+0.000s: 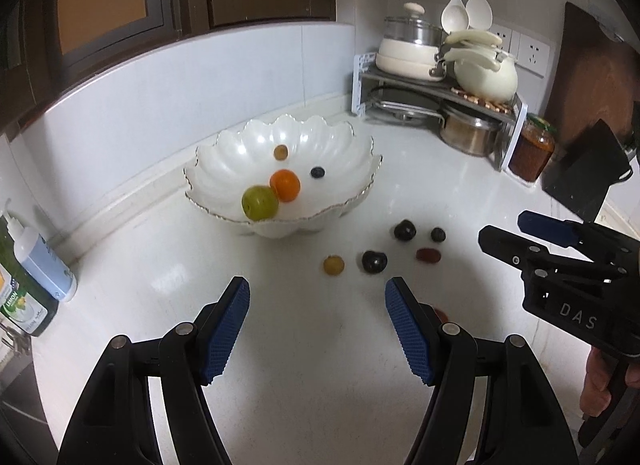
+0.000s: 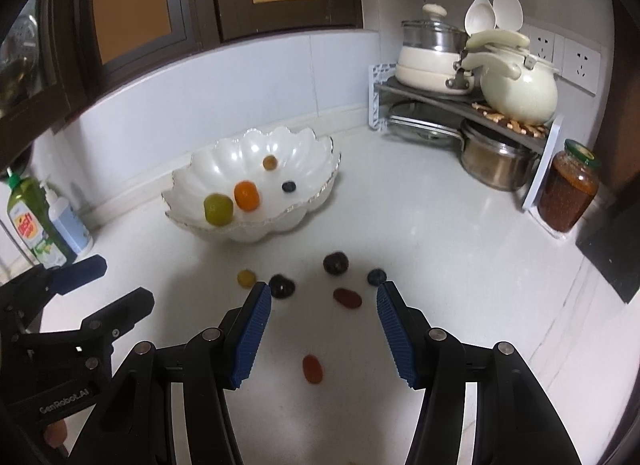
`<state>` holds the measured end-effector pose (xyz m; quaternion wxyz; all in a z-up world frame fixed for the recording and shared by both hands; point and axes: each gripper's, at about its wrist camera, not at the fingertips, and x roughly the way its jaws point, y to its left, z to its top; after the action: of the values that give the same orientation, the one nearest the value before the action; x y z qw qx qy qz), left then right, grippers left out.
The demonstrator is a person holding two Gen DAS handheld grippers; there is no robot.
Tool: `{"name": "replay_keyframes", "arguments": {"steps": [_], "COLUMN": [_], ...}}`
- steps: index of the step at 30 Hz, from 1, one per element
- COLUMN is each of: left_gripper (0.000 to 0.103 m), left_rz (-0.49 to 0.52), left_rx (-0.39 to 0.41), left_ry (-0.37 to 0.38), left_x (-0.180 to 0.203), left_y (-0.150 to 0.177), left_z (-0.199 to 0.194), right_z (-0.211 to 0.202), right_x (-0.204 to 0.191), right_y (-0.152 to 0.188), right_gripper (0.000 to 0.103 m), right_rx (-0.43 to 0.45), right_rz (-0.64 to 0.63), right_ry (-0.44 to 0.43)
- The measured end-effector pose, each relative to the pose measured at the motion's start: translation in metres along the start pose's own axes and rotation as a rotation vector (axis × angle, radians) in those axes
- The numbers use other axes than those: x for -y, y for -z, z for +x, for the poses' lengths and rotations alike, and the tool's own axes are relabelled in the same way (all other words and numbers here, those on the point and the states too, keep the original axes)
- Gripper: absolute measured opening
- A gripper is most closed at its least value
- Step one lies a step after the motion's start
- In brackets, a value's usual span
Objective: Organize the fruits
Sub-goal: 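Move both open grippers back toward the fruits scattered on the counter, then grasp the small yellow-brown fruit with the left gripper while the right gripper grasps the red oval date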
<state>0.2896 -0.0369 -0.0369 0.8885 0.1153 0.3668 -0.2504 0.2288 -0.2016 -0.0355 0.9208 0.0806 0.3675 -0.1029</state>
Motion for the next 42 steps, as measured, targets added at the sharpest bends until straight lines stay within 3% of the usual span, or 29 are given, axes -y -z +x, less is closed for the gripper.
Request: {"name": "replay_keyframes", "arguments": {"steps": [14,25,36,42], "left_gripper": [0.07,0.069,0.06,0.054], "left_rz": [0.095,0.126,0.16,0.15], "left_rx": [0.014,0.003,-0.01,-0.025], "left_ry": [0.011,0.047,0.071,0.087], "left_x": [-0.003,-0.008,-0.003,-0.001], "left_y": [0.013,0.017,0.018,0.017], "left_z": [0.019,0.052,0.095,0.118], "right_z": [0.011,0.032,0.061,0.07], "right_x": [-0.01,-0.019,-0.021,-0.021], "right_y": [0.03,0.059,0.078,0.082], "right_gripper": [0.057,0.057,0.056,0.049], "right_rx": [-0.024,-0.037,-0.049,-0.057], "right_rz": [0.052,0.076,0.12,0.153], "right_ry": [0.008,0.076,0.122,0.129]}}
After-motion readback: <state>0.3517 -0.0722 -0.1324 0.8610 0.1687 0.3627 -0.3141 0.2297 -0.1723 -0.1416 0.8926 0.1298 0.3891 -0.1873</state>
